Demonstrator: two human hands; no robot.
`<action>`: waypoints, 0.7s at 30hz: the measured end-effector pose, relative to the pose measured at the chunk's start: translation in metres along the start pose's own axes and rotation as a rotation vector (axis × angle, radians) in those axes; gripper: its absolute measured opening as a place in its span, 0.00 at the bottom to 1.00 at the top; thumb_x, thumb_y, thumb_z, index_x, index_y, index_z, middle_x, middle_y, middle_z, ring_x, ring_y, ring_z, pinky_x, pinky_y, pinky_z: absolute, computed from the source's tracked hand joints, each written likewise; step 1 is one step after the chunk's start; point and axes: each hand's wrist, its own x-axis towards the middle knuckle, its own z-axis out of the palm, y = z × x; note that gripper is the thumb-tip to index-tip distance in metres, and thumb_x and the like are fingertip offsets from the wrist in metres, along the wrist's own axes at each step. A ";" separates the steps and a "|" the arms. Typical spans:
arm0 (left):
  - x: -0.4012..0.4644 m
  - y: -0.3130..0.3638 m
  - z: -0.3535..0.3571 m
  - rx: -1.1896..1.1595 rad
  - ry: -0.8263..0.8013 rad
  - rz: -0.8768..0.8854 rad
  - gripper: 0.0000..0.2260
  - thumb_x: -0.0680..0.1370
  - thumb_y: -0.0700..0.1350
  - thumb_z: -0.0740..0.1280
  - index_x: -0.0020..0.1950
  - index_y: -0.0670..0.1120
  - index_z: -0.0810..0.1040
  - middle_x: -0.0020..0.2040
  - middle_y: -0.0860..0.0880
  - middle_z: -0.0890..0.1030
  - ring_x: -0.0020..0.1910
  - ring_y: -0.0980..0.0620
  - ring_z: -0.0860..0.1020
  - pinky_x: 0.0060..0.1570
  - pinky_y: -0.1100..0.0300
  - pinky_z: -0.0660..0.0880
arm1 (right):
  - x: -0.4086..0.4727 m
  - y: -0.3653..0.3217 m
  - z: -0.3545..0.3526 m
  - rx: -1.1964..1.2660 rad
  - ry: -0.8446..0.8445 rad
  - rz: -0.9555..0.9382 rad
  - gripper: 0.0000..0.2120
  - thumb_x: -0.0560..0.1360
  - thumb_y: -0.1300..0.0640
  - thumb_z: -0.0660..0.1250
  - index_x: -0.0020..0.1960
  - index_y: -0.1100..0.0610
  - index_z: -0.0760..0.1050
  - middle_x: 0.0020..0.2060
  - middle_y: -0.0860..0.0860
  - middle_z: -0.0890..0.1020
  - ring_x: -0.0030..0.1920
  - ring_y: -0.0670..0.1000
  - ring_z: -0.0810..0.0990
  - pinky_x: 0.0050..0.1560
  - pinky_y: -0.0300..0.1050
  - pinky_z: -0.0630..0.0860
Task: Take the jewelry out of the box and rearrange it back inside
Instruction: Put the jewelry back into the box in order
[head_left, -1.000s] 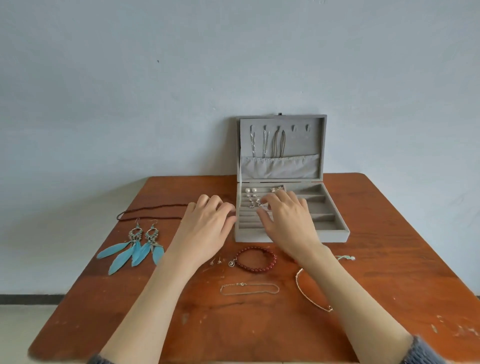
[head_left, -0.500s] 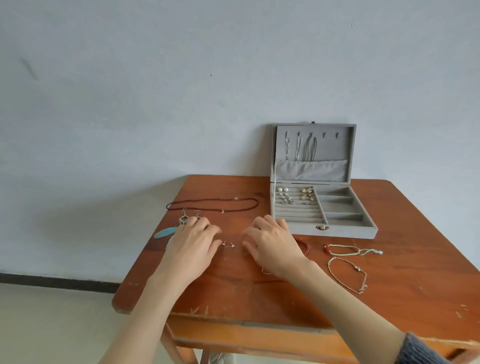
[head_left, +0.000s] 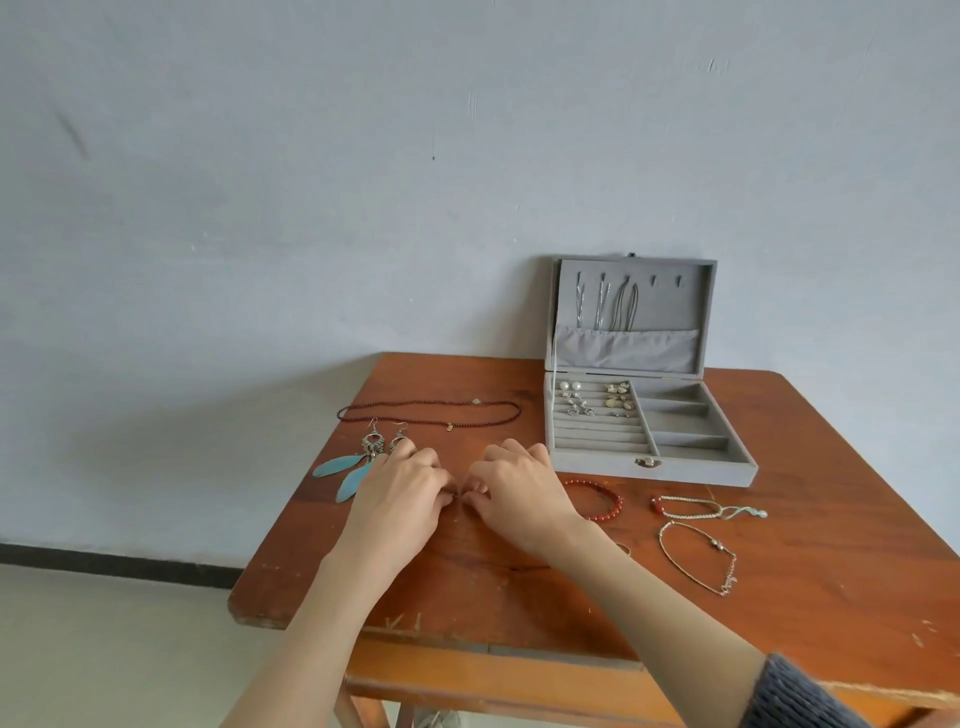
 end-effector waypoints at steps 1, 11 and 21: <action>0.000 0.000 0.000 -0.009 0.008 -0.006 0.11 0.79 0.48 0.61 0.59 0.53 0.79 0.54 0.55 0.77 0.58 0.53 0.68 0.51 0.61 0.66 | 0.000 -0.001 0.000 -0.008 0.013 -0.004 0.12 0.78 0.53 0.59 0.53 0.54 0.79 0.53 0.50 0.78 0.57 0.53 0.70 0.56 0.47 0.60; 0.002 0.004 0.005 0.040 0.050 -0.041 0.11 0.78 0.51 0.61 0.53 0.47 0.79 0.51 0.53 0.79 0.56 0.52 0.70 0.51 0.60 0.67 | -0.001 0.006 0.005 -0.155 0.126 -0.027 0.06 0.65 0.54 0.71 0.31 0.55 0.78 0.30 0.49 0.79 0.35 0.53 0.78 0.37 0.47 0.72; 0.023 0.019 0.008 -0.025 0.127 0.066 0.10 0.79 0.48 0.60 0.53 0.48 0.80 0.53 0.53 0.79 0.56 0.52 0.71 0.55 0.59 0.67 | -0.008 0.052 -0.027 0.026 0.264 0.078 0.07 0.75 0.58 0.65 0.44 0.58 0.80 0.43 0.53 0.82 0.48 0.56 0.77 0.50 0.50 0.66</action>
